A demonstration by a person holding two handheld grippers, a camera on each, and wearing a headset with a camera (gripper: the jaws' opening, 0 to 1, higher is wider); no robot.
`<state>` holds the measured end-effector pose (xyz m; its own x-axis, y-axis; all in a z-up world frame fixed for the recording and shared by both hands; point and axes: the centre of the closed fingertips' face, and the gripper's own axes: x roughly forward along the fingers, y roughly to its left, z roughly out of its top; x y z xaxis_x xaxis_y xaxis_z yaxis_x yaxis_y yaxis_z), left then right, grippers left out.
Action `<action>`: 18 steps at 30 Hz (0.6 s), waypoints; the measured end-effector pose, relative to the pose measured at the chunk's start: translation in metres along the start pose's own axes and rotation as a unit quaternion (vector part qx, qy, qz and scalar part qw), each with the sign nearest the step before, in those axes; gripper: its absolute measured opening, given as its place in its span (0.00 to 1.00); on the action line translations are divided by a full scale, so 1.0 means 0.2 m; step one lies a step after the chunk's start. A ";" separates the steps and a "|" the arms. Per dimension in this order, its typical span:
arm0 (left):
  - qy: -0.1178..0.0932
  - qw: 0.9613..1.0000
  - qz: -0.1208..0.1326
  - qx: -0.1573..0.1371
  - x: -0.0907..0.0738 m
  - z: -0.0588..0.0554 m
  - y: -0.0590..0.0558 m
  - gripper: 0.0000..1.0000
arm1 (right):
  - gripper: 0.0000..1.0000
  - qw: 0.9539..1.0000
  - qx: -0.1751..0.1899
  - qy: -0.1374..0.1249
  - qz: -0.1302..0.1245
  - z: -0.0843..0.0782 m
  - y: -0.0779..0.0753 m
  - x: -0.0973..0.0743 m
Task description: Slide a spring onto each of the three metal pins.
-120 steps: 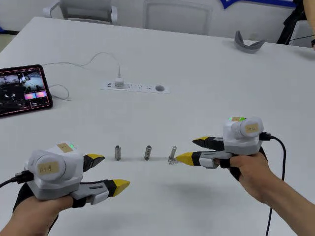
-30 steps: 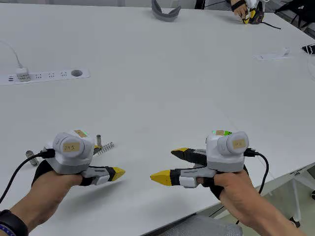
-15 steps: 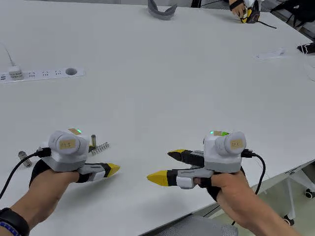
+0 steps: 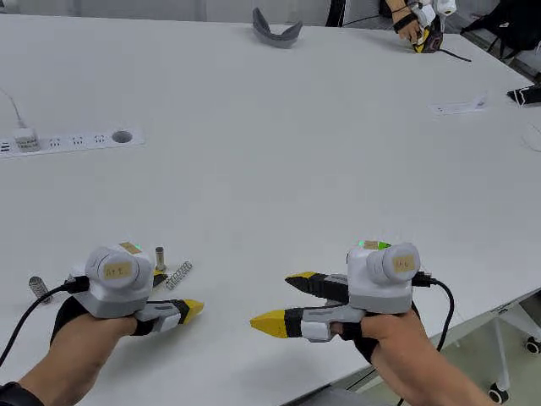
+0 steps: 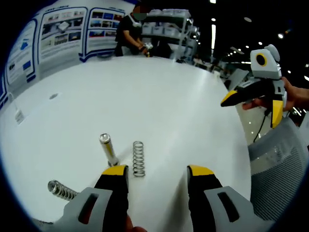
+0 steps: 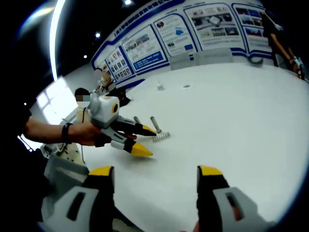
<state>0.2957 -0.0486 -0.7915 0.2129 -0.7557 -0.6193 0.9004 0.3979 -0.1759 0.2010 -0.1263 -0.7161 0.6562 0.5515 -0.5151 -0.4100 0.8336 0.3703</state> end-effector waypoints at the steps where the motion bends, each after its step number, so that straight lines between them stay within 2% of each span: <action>1: 0.000 1.000 0.005 -0.001 0.01 0.00 0.01 0.48 | 0.71 1.000 0.000 0.001 0.000 0.00 0.00 0.00; 8: -0.003 1.000 0.016 -0.001 0.05 0.00 -0.01 0.40 | 0.70 1.000 0.000 0.002 -0.001 -0.01 -0.01 0.00; 9: -0.003 1.000 0.023 0.005 0.05 0.00 0.00 0.38 | 0.70 1.000 0.000 0.002 0.000 0.00 -0.01 -0.01; 10: -0.003 0.999 0.036 0.029 0.06 0.01 0.02 0.35 | 0.70 1.000 0.000 0.002 0.000 0.00 -0.01 -0.01; 11: -0.002 0.998 0.044 0.036 0.06 0.00 0.03 0.31 | 0.70 1.000 0.000 0.002 0.000 0.00 -0.01 -0.01; 14: -0.009 0.999 0.035 0.032 0.07 0.01 -0.01 0.28 | 0.70 1.000 -0.001 0.001 0.000 0.00 -0.02 0.00; 15: -0.005 0.998 0.041 0.051 0.07 0.00 0.00 0.26 | 0.70 1.000 -0.002 0.000 0.000 0.01 -0.01 0.00; 18: -0.006 0.997 0.040 0.070 0.08 0.00 -0.02 0.19 | 0.70 1.000 -0.004 -0.001 0.000 0.01 -0.02 0.00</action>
<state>0.2951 -0.0618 -0.8002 0.2906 -0.7304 -0.6181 0.9240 0.3820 -0.0170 0.2028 -0.1294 -0.7158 0.6568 0.5516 -0.5141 -0.4147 0.8337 0.3647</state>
